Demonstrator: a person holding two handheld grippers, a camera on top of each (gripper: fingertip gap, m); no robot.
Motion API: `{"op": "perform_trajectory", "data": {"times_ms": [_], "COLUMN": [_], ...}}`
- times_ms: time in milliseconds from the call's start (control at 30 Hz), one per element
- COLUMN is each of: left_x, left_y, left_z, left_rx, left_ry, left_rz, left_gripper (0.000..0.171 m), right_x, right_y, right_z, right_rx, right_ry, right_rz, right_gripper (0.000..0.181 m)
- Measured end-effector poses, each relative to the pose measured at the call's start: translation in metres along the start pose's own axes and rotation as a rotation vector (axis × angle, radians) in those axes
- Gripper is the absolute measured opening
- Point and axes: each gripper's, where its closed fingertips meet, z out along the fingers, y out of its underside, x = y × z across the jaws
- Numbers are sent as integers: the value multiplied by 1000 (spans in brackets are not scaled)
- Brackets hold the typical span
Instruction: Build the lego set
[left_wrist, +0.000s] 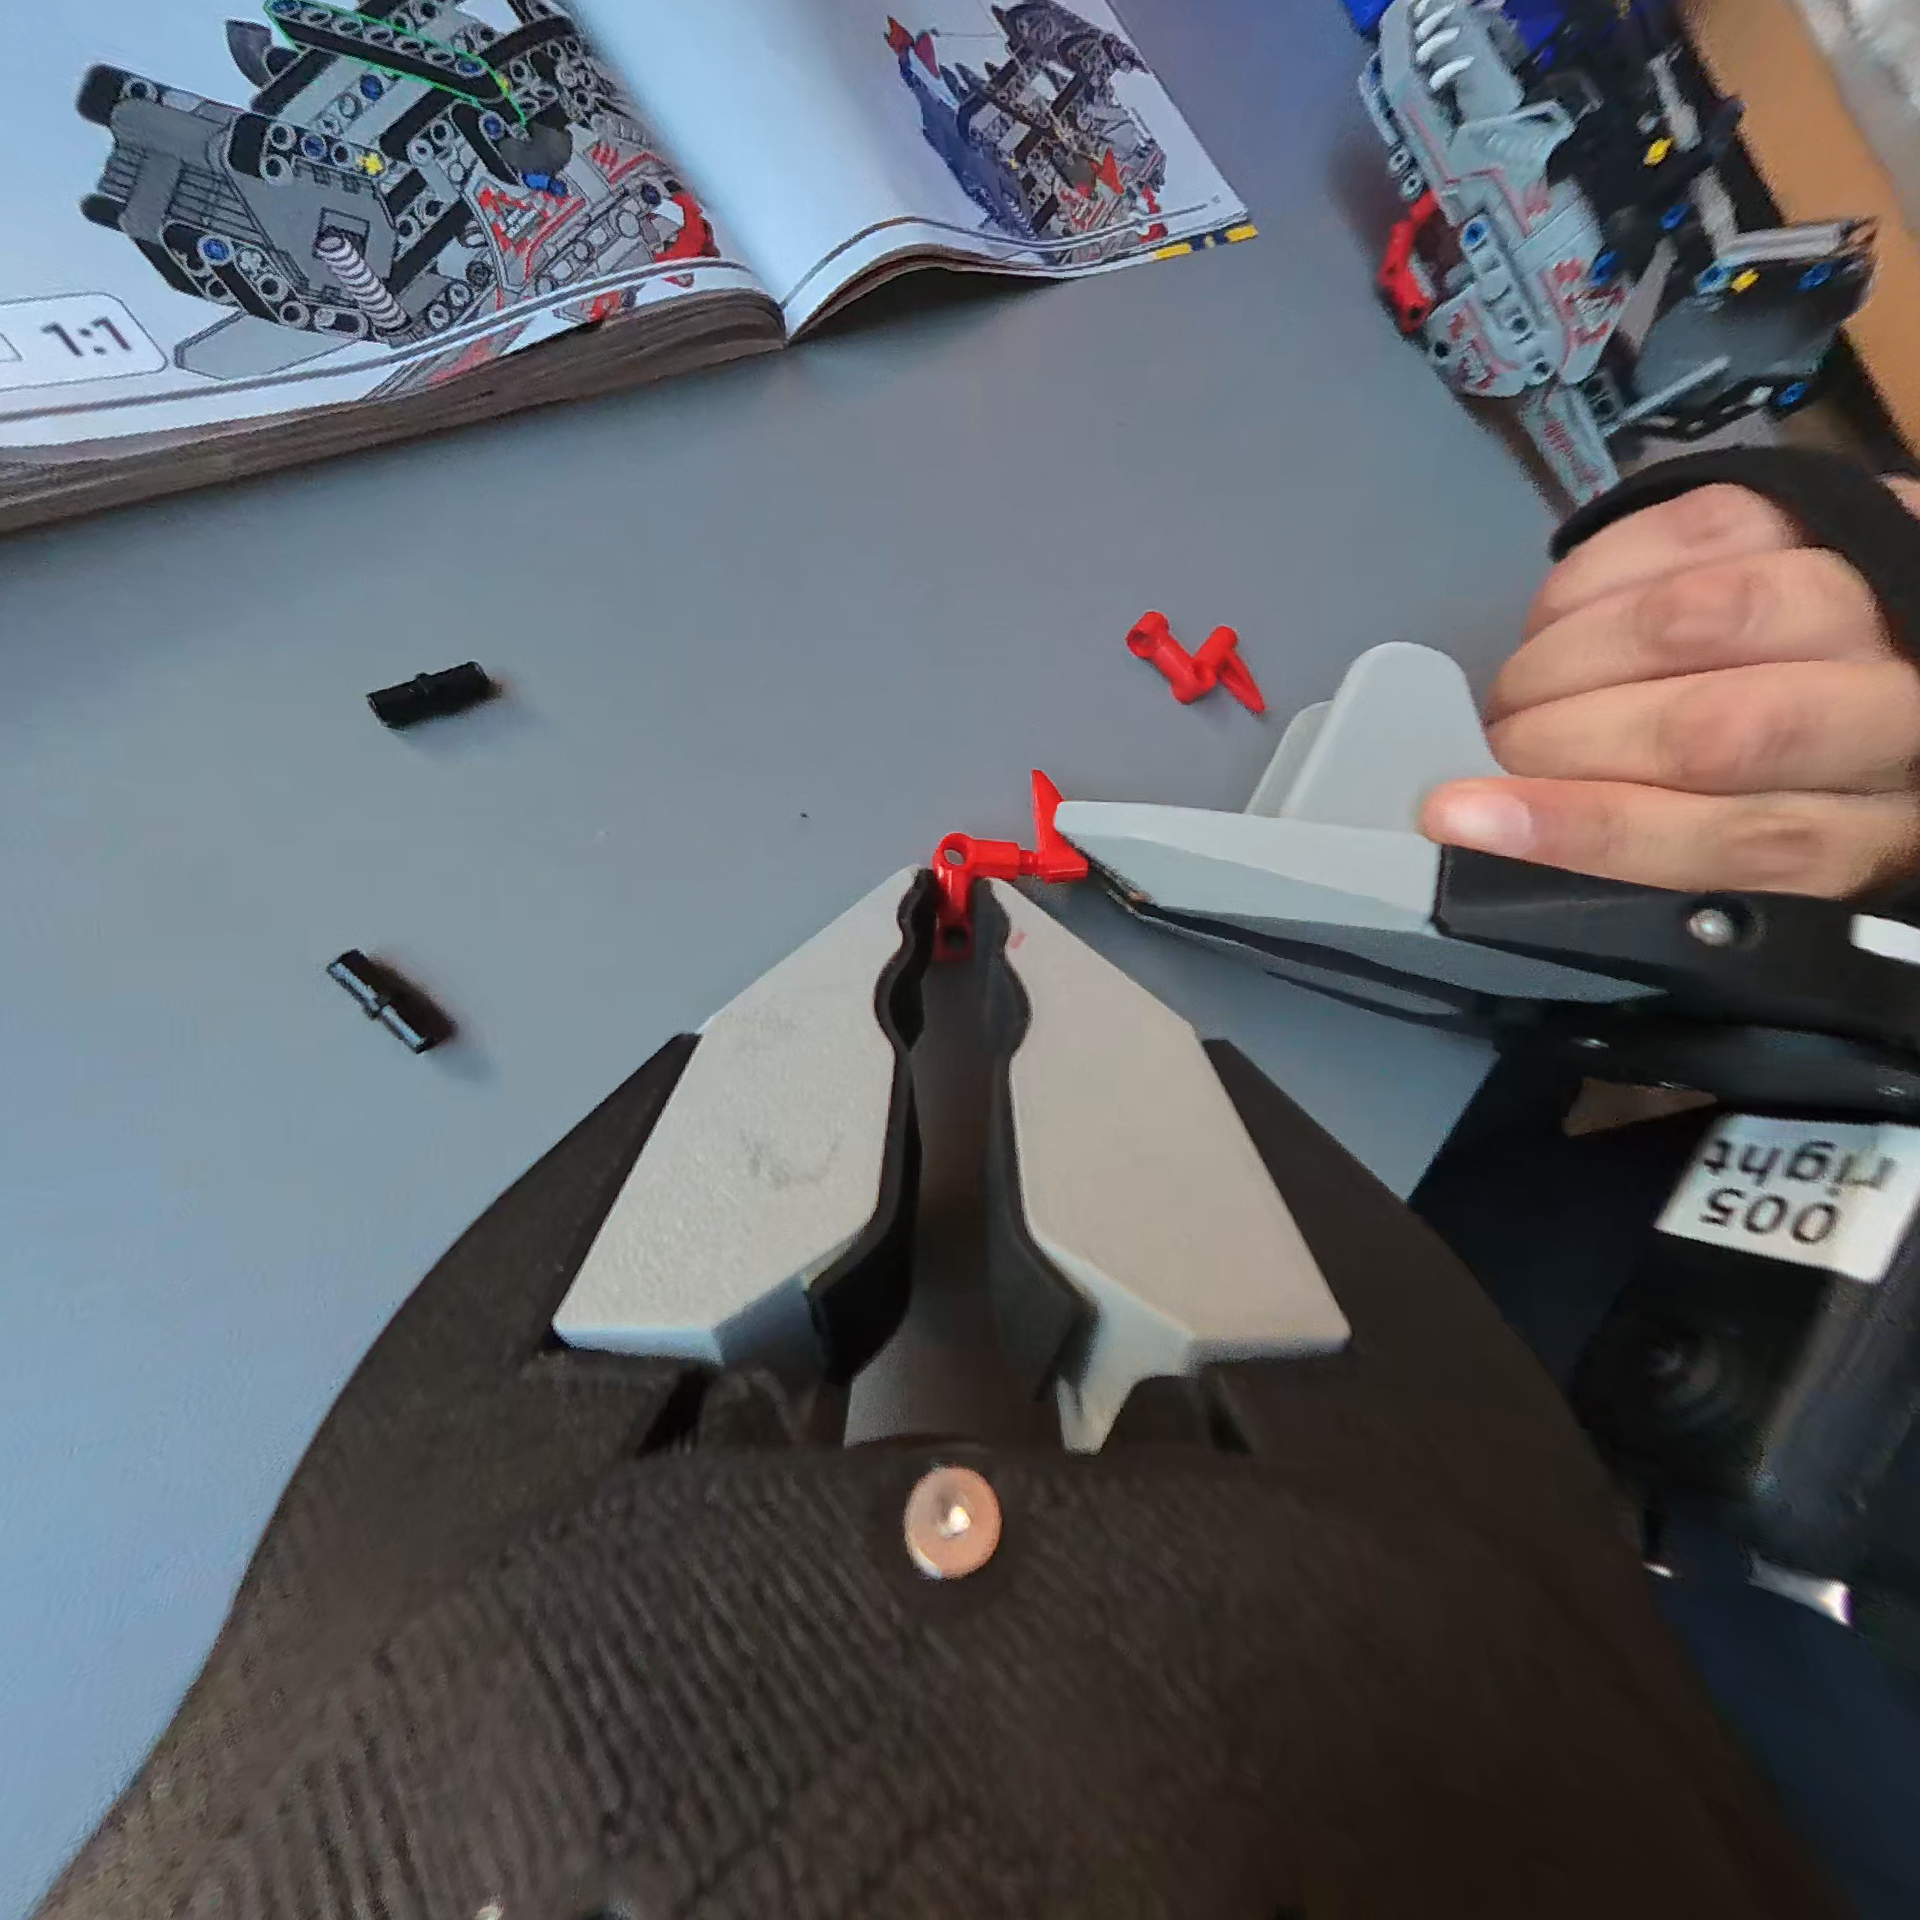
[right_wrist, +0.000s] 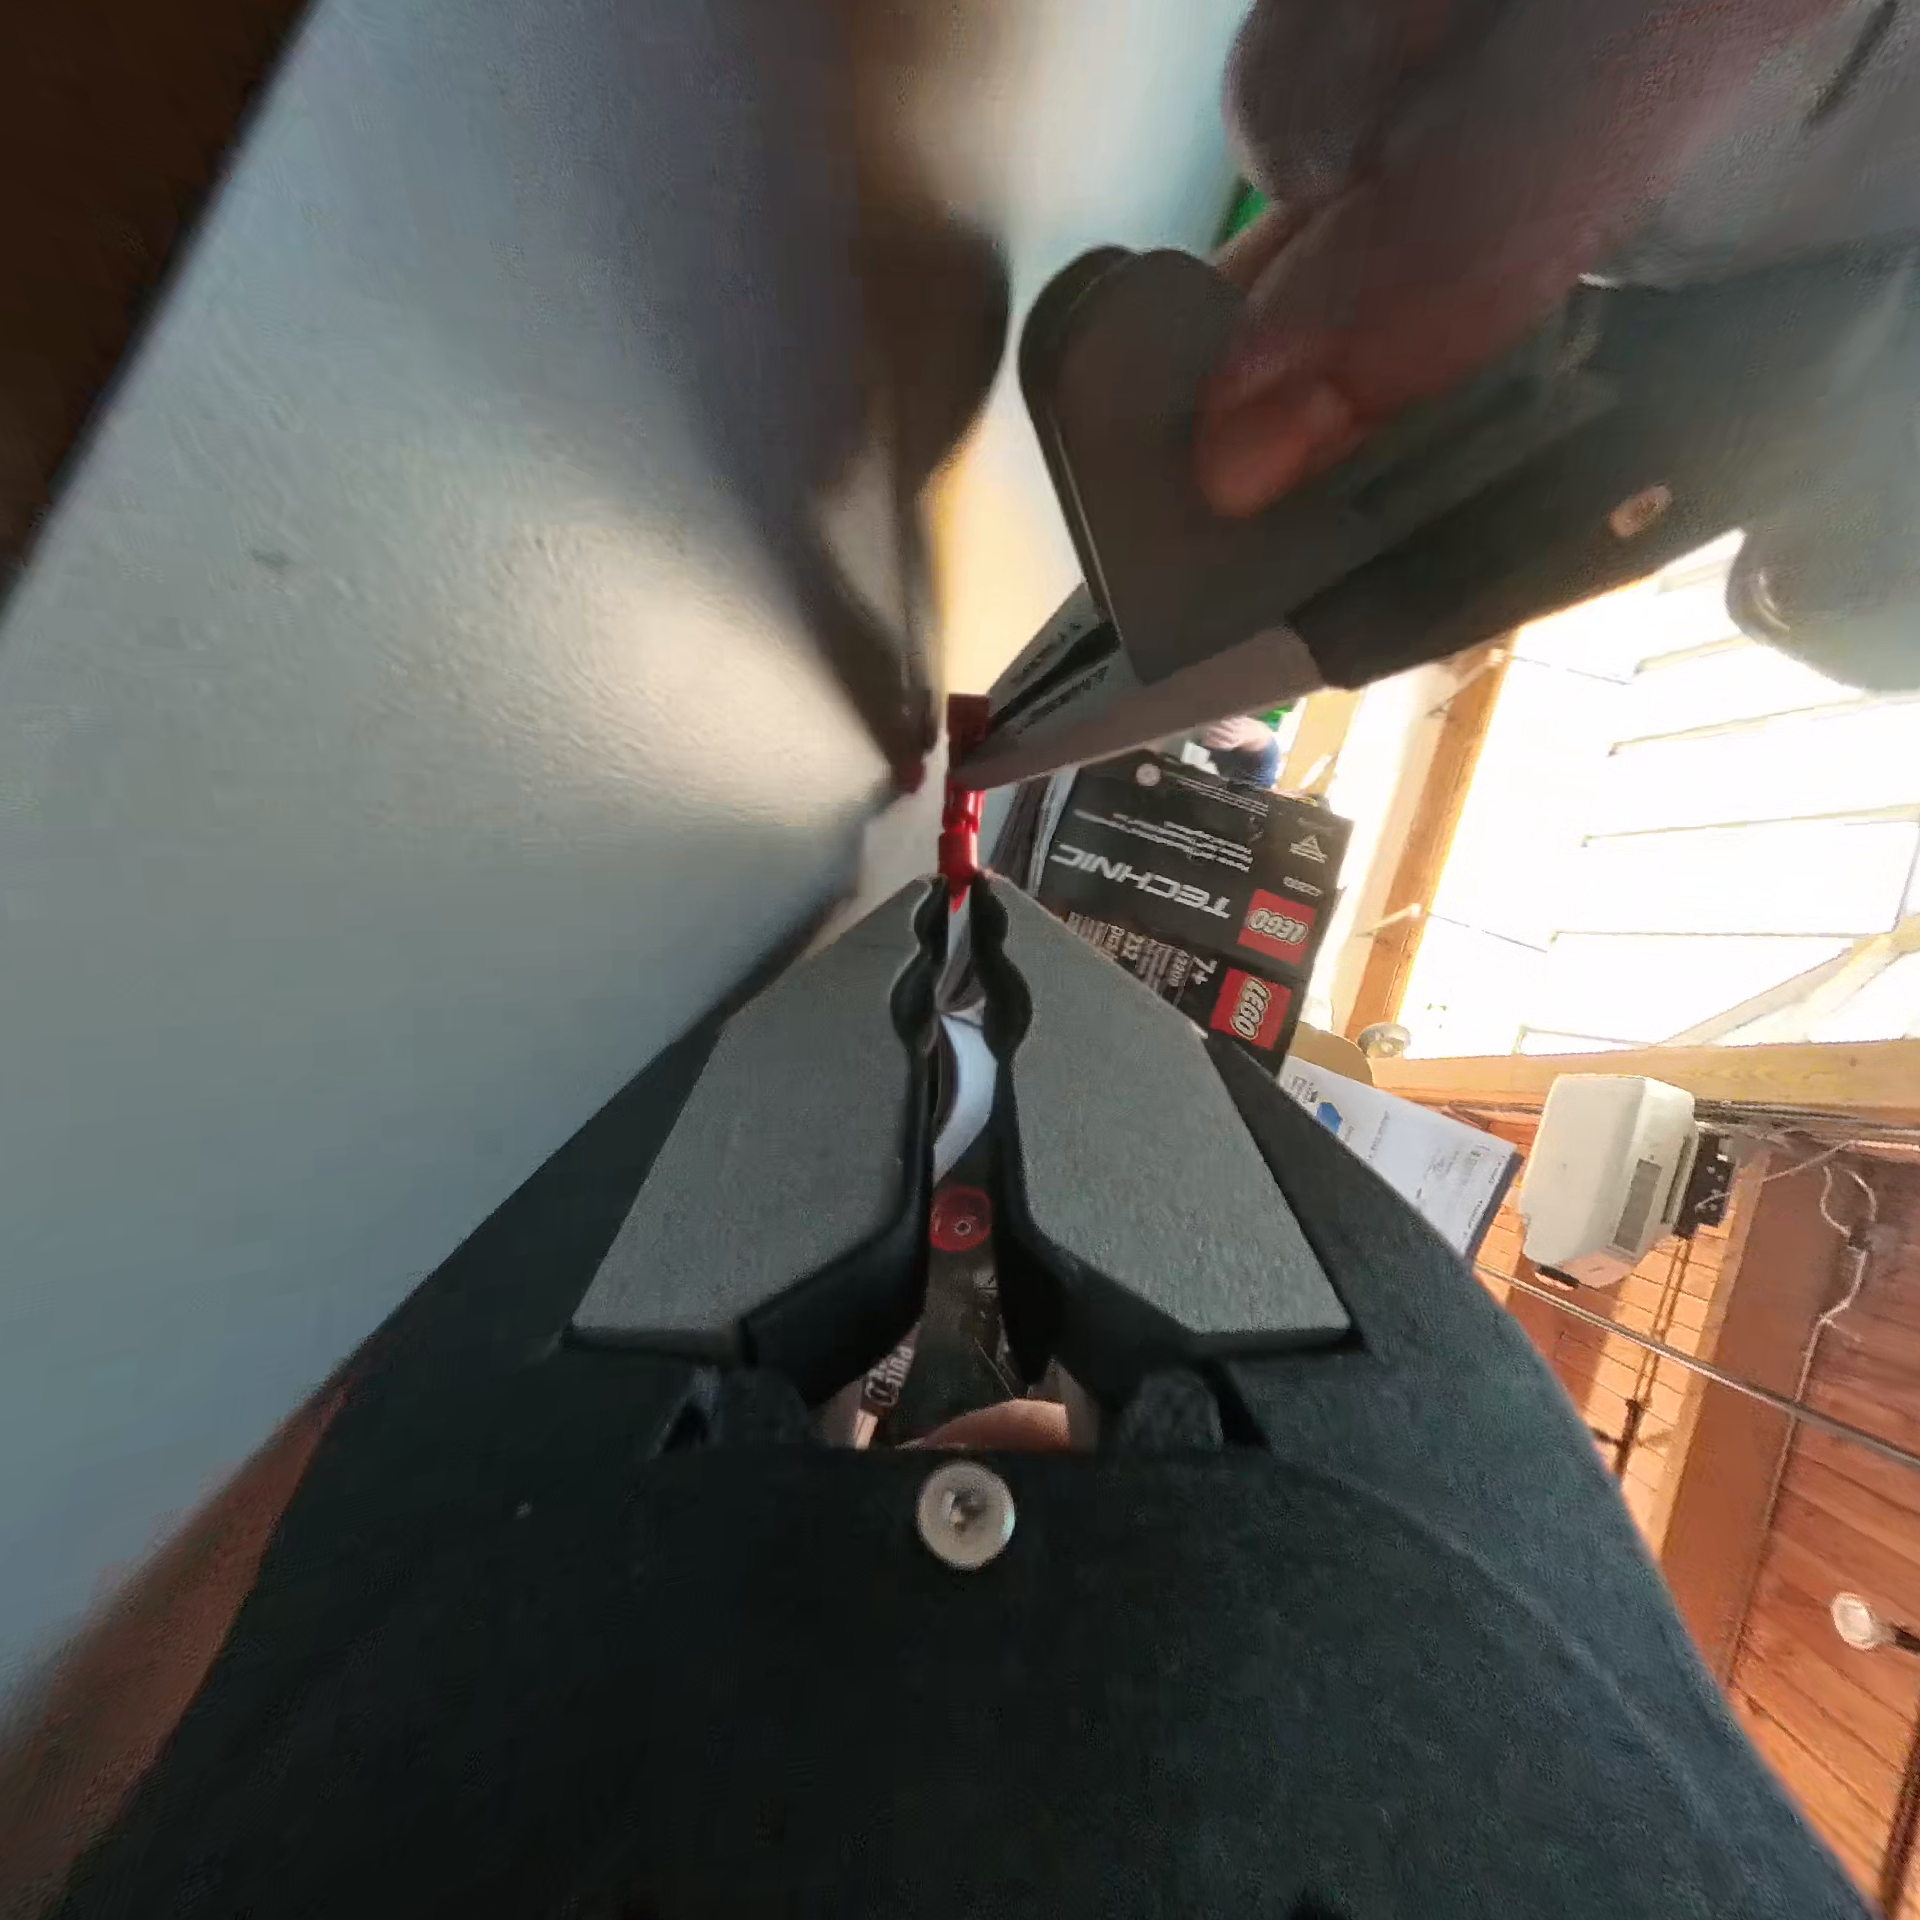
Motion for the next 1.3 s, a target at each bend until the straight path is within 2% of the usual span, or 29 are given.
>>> {"op": "perform_trajectory", "data": {"times_ms": [433,633,767,867,900,1000,1133,1167,1200,1300], "left_x": [-5,-9,-6,0,2,10,25,29,32,43], "left_y": [-8,-9,-17,-17,-18,-17,-19,-19,-19,-18], "left_z": [7,6,-1,-1,-2,-3,-8,-8,-8,-9], "left_rx": [48,72,146,148,152,147,175,175,178,190], "left_ry": [-82,-141,-100,-72,-64,-25,-23,-13,-14,28], "left_rz": [-65,-79,-96,-69,-60,-14,154,185,211,285], "left_gripper": [5,4,4,4,4,4,4,4,4,4], "right_x": [2,-1,1,0,2,9,6,11,14,14], "right_y": [16,12,13,20,21,25,5,6,6,2], "right_z": [13,17,16,12,10,-1,-20,-22,-23,-26], "right_rx": [-192,-207,-141,-121,-102,-1,263,288,313,415], "right_ry": [-52,-103,-78,-53,-55,-74,-221,-217,-231,-279], "right_rz": [52,200,427,504,532,618,607,625,655,696], "right_gripper": [0,0,0,0,4,33,36,40,54,59]}}
